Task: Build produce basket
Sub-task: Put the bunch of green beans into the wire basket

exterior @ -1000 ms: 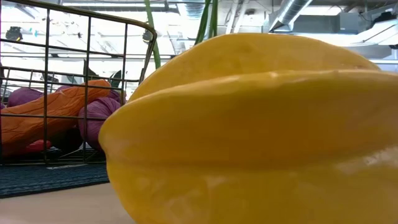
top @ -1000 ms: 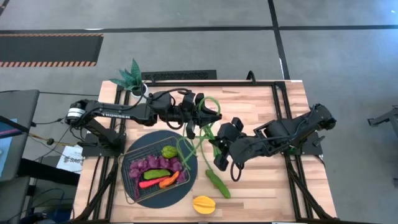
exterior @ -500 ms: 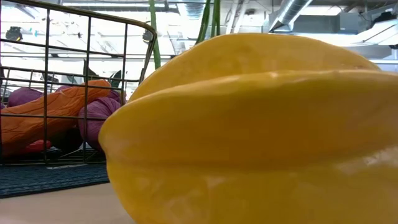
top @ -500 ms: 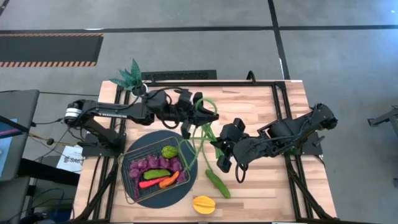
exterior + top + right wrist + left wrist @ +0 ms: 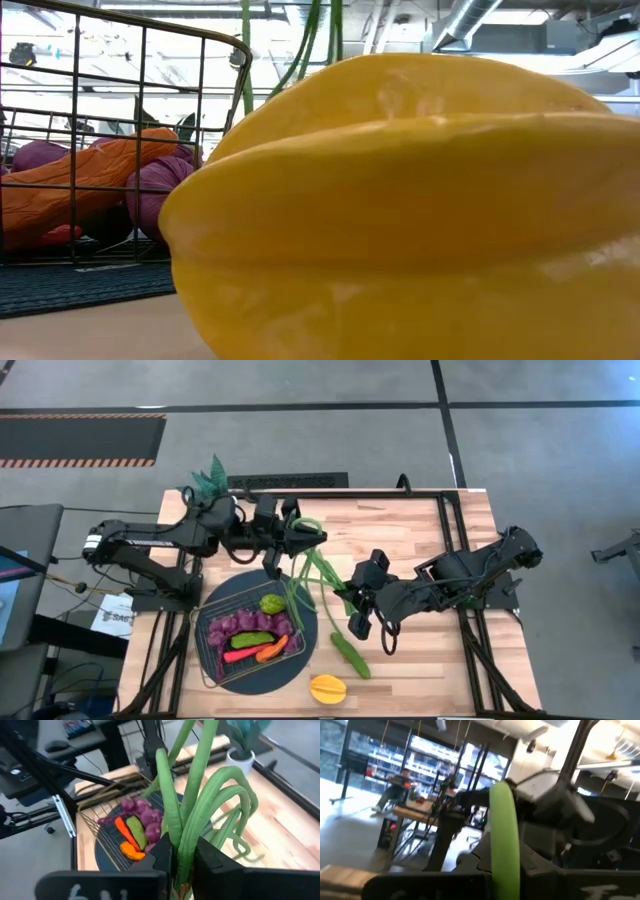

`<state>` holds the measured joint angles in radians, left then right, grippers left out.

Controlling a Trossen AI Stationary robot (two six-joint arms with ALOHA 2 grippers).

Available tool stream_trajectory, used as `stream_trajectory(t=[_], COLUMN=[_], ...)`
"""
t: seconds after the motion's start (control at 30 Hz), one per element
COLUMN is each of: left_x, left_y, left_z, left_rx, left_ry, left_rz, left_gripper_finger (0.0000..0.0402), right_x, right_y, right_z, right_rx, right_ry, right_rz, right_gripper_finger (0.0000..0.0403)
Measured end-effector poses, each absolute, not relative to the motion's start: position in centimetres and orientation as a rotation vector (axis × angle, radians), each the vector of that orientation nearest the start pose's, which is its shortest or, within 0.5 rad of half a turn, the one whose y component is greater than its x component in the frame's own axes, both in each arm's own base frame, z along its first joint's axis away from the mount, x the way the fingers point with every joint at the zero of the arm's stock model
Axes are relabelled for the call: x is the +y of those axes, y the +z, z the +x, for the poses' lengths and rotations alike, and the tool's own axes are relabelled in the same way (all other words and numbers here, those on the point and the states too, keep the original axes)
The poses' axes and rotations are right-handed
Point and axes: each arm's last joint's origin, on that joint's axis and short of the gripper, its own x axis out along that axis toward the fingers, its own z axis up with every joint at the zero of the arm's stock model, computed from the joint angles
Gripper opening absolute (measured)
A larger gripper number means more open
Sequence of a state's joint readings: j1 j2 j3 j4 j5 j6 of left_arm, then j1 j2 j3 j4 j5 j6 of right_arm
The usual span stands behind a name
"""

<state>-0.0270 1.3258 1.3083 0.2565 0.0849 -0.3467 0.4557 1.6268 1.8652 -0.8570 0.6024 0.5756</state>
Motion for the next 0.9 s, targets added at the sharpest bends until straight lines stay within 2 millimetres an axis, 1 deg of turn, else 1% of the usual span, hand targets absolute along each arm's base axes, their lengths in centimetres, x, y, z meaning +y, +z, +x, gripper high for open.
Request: stream_trajectory(t=[0.1,0.2,0.27,0.33,0.4,0.5,0.57,0.63,0.73,0.9], left_x=[-1.6,-2.1,-2.4,-2.5,-2.5,-2.0,-1.6,-1.2,-0.9,-0.6], left_y=[43.5,43.1,43.0,43.3,43.9,44.4,44.3,44.0,43.9,42.9], left_z=[29.6,29.7,29.7,29.2,28.4,26.7,25.4,24.1,22.6,21.6], left_rx=[-0.186,-0.138,-0.129,-0.139,-0.16,-0.131,-0.075,-0.012,0.05,0.155], left_ry=[-0.156,-0.162,-0.171,-0.17,-0.145,-0.03,0.093,0.199,0.273,0.38], left_rz=[-0.34,-0.346,-0.345,-0.326,-0.302,-0.266,-0.252,-0.244,-0.257,-0.262], left_gripper_finger=[0.0,0.0,0.0,0.0,0.0,0.0,0.0,0.0,0.0,0.0], right_x=[13.3,13.2,13.1,13.0,13.0,13.0,13.2,13.5,13.6,12.7], right_y=[43.5,44.5,45.0,45.5,46.1,46.9,47.4,47.9,49.0,51.4], right_z=[30.9,30.7,30.5,30.1,29.4,28.1,27.3,26.6,25.4,24.0], right_rx=[0.436,0.411,0.4,0.418,0.428,0.44,0.442,0.429,0.413,0.36], right_ry=[-0.261,-0.25,-0.246,-0.246,-0.255,-0.301,-0.325,-0.344,-0.352,-0.347], right_rz=[0.235,0.237,0.234,0.209,0.192,0.188,0.177,0.156,0.128,0.125], right_gripper_finger=[0.0055,0.0051,0.0039,0.0019,0.0011,0.002,0.0021,0.0013,0.0007,0.0006])
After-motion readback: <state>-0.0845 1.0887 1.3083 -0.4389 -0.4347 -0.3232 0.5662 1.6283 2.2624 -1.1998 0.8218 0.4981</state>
